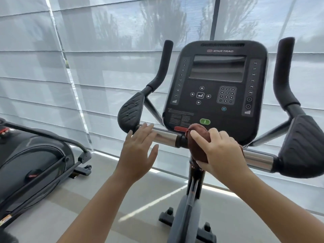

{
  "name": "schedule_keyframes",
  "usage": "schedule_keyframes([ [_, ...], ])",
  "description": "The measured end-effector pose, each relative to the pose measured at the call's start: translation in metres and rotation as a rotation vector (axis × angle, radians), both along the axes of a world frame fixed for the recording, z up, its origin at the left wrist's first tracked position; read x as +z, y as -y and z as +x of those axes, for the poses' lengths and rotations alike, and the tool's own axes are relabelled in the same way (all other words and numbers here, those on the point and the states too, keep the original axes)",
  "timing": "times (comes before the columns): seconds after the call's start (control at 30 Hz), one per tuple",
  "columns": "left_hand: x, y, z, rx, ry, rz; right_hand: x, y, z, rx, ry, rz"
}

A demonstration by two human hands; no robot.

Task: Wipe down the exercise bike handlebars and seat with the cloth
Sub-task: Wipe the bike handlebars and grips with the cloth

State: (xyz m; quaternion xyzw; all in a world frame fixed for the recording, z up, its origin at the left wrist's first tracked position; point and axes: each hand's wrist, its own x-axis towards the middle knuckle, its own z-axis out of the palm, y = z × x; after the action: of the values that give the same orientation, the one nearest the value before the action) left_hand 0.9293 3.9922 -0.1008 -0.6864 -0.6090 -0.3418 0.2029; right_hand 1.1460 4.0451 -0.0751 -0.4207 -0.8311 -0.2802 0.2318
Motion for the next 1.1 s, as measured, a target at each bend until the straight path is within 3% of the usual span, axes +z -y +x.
schedule_keyframes([
  [0.17,0.005,-0.013,0.031,-0.079,-0.008,-0.007,0.014,-0.009,-0.032,0.017,-0.034,-0.283],
  [0.33,0.002,-0.011,0.043,-0.096,-0.042,0.009,0.012,-0.002,0.0,0.024,0.048,-0.114],
  [0.53,0.007,-0.018,0.085,-0.2,-0.069,0.009,-0.005,0.013,0.079,0.015,-0.107,0.032],
  [0.7,0.008,-0.025,0.127,-0.297,-0.098,0.008,-0.004,0.017,0.126,0.028,-0.076,0.02],
  [0.83,0.002,-0.03,0.141,-0.255,-0.087,-0.019,0.008,0.004,0.097,0.114,-0.165,-0.218],
  [0.93,-0.001,-0.032,0.131,-0.189,-0.047,-0.005,0.01,0.001,0.076,0.132,-0.155,-0.278],
  [1.1,-0.002,-0.032,0.127,-0.204,-0.038,0.014,0.02,-0.006,0.109,-0.025,-0.042,-0.298],
])
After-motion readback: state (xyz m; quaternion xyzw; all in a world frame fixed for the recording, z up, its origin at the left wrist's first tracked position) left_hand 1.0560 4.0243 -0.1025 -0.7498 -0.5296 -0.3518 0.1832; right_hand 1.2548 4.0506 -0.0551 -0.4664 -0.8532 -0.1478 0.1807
